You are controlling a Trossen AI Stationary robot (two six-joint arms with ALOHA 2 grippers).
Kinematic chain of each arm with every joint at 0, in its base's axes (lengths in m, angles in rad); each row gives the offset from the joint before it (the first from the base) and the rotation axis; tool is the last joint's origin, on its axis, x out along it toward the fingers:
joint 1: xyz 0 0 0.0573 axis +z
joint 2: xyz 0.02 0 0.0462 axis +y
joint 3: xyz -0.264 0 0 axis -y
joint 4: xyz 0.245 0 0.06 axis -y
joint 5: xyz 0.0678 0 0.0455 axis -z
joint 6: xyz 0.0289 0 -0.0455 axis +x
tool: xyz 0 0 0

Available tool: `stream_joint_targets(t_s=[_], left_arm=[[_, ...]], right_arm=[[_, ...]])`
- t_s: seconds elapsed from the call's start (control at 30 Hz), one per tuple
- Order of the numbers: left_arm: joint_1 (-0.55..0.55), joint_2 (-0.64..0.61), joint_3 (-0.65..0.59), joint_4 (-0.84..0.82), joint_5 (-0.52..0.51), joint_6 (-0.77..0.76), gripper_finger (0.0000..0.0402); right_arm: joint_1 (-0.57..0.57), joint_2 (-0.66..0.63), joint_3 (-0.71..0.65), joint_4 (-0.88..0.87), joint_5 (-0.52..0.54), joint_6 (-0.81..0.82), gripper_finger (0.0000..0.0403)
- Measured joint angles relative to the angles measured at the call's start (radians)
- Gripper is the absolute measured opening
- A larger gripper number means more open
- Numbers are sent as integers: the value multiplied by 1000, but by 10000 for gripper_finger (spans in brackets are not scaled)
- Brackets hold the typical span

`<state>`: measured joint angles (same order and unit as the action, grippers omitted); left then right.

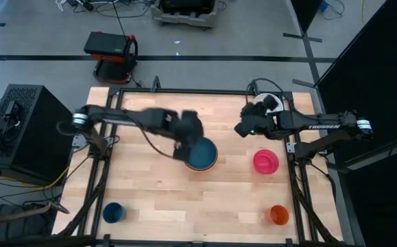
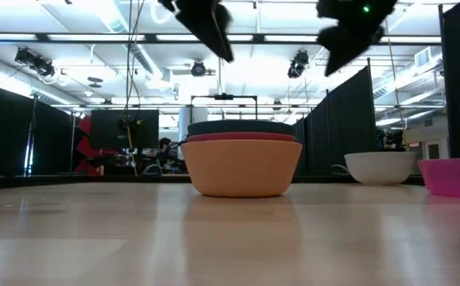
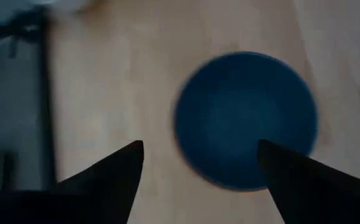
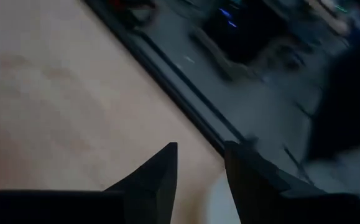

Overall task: Nest bowls inside each other
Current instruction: Stack the white bowl on top of the blue bowl

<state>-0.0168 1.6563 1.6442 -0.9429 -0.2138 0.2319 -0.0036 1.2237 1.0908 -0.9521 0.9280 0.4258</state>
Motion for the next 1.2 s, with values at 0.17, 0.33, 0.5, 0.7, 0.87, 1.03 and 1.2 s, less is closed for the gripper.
stream_joint_targets(t_s=[0.17,0.33,0.5,0.7,0.87,1.03,1.2], left_arm=[[63,-225,-212,200,-15,-61,255],[83,-365,-375,327,-37,-106,232],[99,-491,-526,437,-50,-148,211],[120,-642,-707,569,-66,-198,185],[127,-694,-773,618,-70,-213,172],[127,-689,-773,638,-70,-196,168],[127,-689,-773,657,-69,-185,168]], right_arm=[[0,-19,0,-234,40,216,117],[-33,-74,-55,-253,12,245,117],[-74,-136,-121,-239,-24,256,117],[-123,-210,-201,-223,-68,268,117],[-104,-400,-345,-100,-121,282,117],[-137,-591,-455,103,-258,150,117],[-267,-571,-457,103,-357,61,118]])
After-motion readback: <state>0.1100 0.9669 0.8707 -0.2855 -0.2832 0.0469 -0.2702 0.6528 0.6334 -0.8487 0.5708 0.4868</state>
